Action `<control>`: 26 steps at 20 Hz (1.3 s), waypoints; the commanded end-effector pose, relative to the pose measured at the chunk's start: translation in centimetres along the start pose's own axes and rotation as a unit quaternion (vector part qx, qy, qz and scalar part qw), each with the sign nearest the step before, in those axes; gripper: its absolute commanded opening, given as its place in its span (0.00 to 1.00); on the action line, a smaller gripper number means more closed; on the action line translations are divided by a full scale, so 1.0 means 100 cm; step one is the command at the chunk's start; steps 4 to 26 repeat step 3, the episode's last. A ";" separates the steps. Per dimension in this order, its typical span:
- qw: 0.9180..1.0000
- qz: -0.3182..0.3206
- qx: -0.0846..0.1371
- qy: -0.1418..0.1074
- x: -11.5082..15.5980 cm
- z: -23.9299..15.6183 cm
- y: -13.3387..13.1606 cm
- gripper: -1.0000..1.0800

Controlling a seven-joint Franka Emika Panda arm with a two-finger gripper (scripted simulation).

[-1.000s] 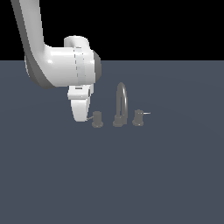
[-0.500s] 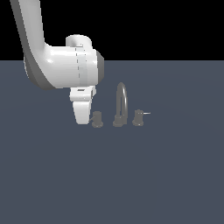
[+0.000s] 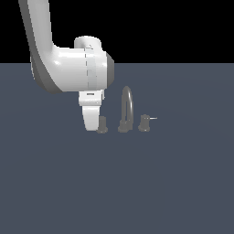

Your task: Turn on the faucet by rotating a designated handle.

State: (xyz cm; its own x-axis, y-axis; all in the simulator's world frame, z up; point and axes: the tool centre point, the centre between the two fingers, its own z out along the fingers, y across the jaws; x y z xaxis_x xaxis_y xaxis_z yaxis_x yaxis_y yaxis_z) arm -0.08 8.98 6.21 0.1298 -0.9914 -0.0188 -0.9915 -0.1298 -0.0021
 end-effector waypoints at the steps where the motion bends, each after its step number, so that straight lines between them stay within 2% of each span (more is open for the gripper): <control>1: 1.000 0.027 0.000 0.008 0.048 -0.001 -0.001 0.00; 2: 1.000 0.029 -0.001 0.009 0.056 -0.002 -0.002 0.00; 26: 1.000 0.029 -0.001 0.009 0.056 -0.002 -0.002 0.00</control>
